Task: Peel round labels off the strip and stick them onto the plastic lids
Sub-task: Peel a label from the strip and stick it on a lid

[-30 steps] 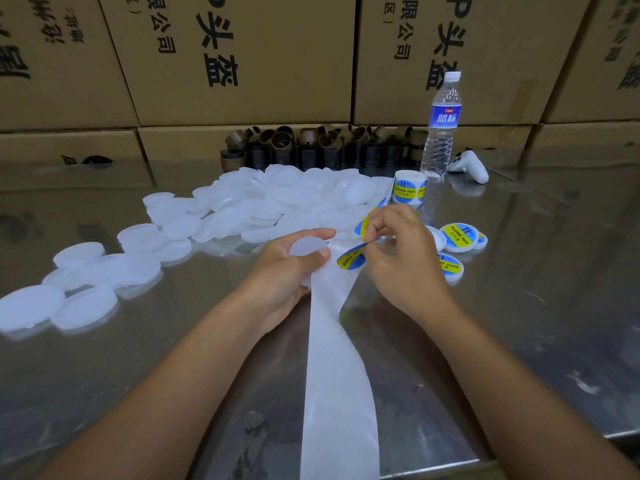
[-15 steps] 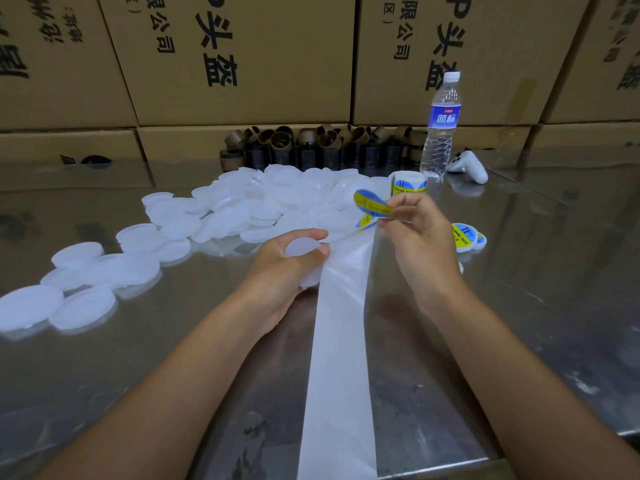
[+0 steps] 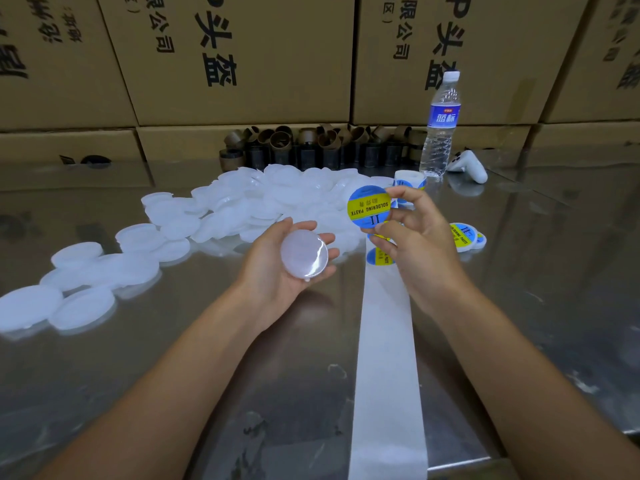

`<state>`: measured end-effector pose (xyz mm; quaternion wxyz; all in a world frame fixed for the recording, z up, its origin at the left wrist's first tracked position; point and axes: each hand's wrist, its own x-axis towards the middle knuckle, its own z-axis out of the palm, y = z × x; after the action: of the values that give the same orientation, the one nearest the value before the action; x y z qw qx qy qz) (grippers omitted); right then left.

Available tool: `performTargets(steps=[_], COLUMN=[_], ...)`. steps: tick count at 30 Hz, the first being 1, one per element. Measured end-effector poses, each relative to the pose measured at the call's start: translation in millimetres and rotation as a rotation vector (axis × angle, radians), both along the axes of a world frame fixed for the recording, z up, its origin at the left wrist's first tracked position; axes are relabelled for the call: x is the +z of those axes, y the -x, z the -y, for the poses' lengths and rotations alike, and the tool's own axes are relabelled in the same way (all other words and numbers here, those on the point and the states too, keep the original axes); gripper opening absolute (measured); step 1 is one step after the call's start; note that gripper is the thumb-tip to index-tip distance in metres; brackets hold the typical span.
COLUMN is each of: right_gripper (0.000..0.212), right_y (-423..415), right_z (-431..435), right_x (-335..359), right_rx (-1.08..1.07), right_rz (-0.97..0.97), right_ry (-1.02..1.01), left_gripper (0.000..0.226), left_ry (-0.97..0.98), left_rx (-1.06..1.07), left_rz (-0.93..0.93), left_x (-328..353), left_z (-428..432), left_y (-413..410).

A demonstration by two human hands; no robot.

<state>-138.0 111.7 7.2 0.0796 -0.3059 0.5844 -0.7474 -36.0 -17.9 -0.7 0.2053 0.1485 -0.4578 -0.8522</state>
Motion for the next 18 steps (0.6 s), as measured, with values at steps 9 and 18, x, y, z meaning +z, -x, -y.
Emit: performTargets(steps=[9, 18], right_gripper=[0.051, 0.051], right_y=[-3, -10], right_z=[-1, -1], right_x=[0, 0], right_rx=[0.168, 0.292], right_rz=[-0.052, -0.140], right_ry=[-0.043, -0.155], left_gripper=[0.038, 0.065], left_ry=[-0.007, 0.137], left_rx=[-0.159, -0.200], left_rz=[0.065, 0.174], left_x=[1, -1], left_z=[-6, -6], left_y=[-3, -1])
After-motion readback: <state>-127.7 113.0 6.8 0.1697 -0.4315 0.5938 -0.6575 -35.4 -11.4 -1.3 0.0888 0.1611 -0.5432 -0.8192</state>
